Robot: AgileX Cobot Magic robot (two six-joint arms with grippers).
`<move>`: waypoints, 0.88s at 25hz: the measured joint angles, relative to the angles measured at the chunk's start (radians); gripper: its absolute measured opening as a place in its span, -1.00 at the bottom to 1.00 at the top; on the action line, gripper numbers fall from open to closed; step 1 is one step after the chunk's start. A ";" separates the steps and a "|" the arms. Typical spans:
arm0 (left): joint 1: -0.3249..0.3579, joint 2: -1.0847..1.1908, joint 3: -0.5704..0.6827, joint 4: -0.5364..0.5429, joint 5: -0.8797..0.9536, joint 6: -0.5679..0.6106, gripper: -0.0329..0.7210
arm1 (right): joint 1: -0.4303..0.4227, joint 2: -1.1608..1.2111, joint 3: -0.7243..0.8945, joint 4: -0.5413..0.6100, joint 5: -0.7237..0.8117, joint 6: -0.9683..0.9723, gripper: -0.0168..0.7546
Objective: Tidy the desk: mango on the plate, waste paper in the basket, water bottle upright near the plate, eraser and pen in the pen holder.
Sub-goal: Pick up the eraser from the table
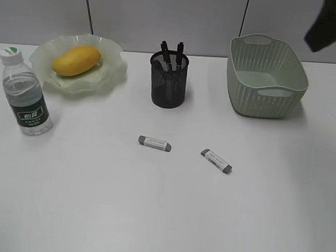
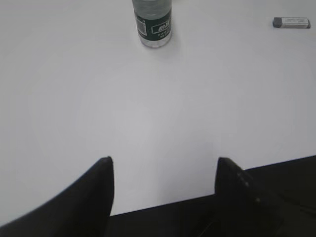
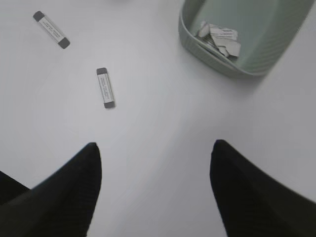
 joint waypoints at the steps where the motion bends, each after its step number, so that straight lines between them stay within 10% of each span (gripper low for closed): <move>1: 0.000 -0.047 0.023 -0.007 0.001 -0.001 0.39 | 0.017 0.047 -0.021 0.004 0.000 -0.002 0.45; 22: 0.000 -0.417 0.171 -0.020 -0.049 0.006 0.39 | 0.126 0.568 -0.046 0.050 -0.155 -0.064 0.44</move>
